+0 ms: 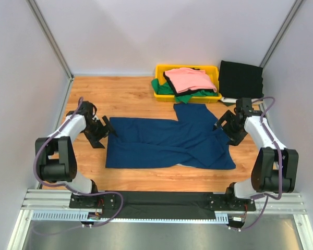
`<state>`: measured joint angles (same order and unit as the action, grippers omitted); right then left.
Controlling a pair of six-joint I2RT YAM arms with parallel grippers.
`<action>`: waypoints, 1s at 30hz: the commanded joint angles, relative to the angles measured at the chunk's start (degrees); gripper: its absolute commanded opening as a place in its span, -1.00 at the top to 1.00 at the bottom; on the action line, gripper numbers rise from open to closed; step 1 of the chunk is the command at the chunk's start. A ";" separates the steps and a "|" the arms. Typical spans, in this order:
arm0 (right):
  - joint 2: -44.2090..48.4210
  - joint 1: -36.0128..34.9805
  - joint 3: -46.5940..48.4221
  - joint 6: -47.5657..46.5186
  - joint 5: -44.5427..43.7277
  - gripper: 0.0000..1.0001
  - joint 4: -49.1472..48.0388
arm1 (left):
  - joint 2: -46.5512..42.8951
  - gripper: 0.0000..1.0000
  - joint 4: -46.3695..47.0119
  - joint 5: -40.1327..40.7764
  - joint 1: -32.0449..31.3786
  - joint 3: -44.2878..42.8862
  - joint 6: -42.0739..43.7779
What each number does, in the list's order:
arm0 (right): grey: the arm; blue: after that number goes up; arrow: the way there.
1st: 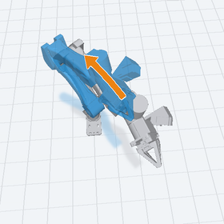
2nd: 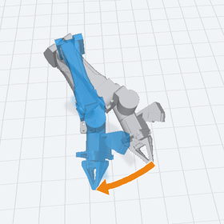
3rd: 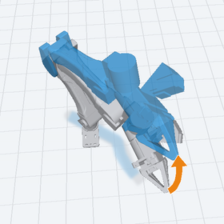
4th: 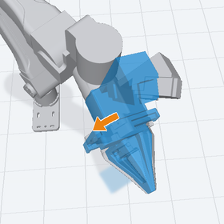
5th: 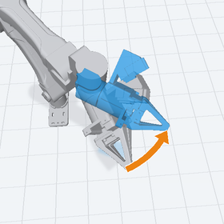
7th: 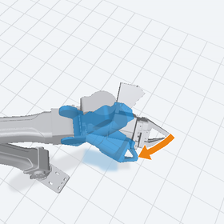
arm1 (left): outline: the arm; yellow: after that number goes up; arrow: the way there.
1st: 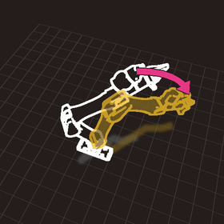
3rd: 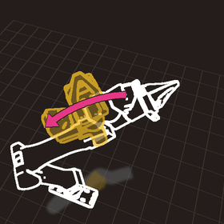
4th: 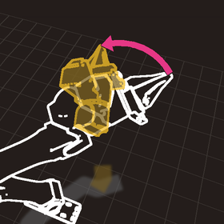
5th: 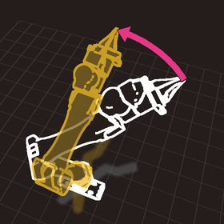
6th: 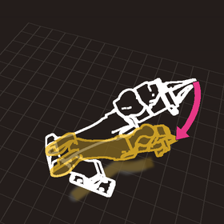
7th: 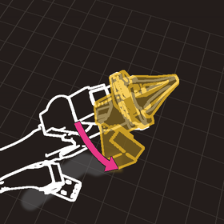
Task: Fold and stack the t-shirts
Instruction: Fold the tshirt
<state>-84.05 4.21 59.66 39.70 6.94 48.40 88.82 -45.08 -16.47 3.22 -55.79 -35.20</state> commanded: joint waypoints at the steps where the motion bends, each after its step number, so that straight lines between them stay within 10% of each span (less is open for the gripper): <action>1: 6.16 -0.08 -2.60 -2.00 -1.93 -0.89 -2.96 | -4.16 -0.96 2.45 -1.11 0.12 0.49 1.71; 16: 25.87 0.54 -31.96 9.34 -4.39 -0.66 -6.56 | -39.58 -0.84 7.19 1.00 -0.85 27.47 -12.25; 24: 23.05 0.63 -36.80 10.48 -8.78 -0.33 -10.08 | -33.10 -0.80 11.41 0.82 -3.05 31.61 -12.79; 30: 24.46 0.63 -37.77 10.93 -8.79 0.39 -11.30 | -30.20 -0.61 13.53 1.35 -5.86 34.69 -12.53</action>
<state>-58.46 4.75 25.56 49.91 1.93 42.02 56.62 -33.52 -16.43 -1.91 -24.16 -47.90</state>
